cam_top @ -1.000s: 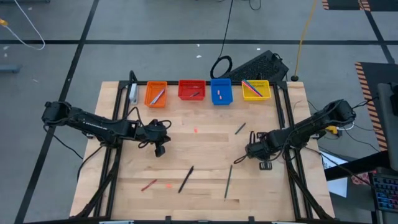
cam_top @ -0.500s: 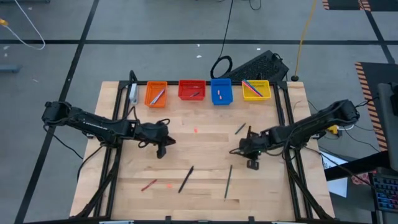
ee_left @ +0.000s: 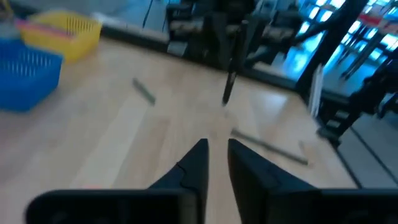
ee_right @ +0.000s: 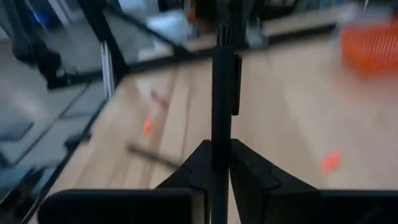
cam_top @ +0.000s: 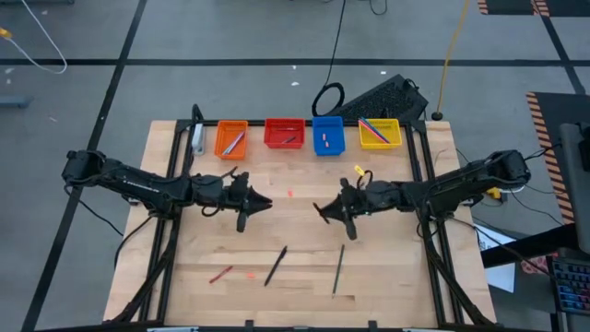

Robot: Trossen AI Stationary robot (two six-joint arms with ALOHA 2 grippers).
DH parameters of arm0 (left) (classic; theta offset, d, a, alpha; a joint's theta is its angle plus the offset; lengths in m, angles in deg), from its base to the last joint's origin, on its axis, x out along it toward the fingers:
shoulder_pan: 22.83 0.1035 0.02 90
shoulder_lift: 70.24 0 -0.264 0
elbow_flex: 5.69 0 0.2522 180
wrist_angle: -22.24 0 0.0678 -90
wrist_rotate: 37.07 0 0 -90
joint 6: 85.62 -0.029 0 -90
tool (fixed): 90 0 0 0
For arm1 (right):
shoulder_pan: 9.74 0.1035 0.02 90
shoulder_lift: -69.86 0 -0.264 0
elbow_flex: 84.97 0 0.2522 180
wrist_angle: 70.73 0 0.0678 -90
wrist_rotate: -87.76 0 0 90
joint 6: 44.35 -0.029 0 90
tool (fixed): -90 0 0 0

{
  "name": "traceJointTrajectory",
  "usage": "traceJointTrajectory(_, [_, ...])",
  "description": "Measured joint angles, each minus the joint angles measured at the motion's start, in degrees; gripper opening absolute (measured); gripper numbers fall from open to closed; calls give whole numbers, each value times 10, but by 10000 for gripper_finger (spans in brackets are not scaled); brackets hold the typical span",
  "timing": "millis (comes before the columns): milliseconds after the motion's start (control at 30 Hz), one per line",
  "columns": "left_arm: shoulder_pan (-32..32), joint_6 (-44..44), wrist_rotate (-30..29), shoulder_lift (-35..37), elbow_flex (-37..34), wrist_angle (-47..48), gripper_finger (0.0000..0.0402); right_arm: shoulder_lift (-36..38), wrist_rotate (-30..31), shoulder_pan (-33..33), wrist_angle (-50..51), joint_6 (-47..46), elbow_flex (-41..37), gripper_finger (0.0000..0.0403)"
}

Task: Sort crayons/erasers/pens/pencils in bins
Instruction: Put the top black pen into the orange basket

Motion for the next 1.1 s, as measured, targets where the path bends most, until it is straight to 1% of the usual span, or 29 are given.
traceJointTrajectory(133, [0,-8,0,-12,0,-72,122,-38,-1,-14,-113,46,-1,36])
traceJointTrajectory(233, [0,-6,2,-39,0,-130,162,-68,-5,-22,-191,63,-2,36])
traceJointTrajectory(300, [0,-6,3,-63,3,-163,182,-89,-6,-27,-232,68,-1,36])
traceJointTrajectory(400, [0,-13,3,-97,23,-189,201,-117,-19,-32,-283,73,-1,36])
traceJointTrajectory(533, [0,-56,3,-134,66,-191,206,-139,-20,-35,-325,74,-1,36])
traceJointTrajectory(733, [0,-90,-22,-184,128,-172,199,-139,-21,-35,-328,82,-1,36])
traceJointTrajectory(900, [-1,-99,-20,-220,169,-169,202,-139,-23,-33,-323,94,0,36])
traceJointTrajectory(967, [0,-99,-24,-227,178,-167,204,-139,-37,-34,-323,99,0,36])
traceJointTrajectory(1033, [2,-101,-20,-233,185,-167,204,-139,-42,-34,-322,102,0,36])
traceJointTrajectory(1100, [2,-108,-1,-234,191,-167,201,-139,-49,-34,-319,105,0,36])
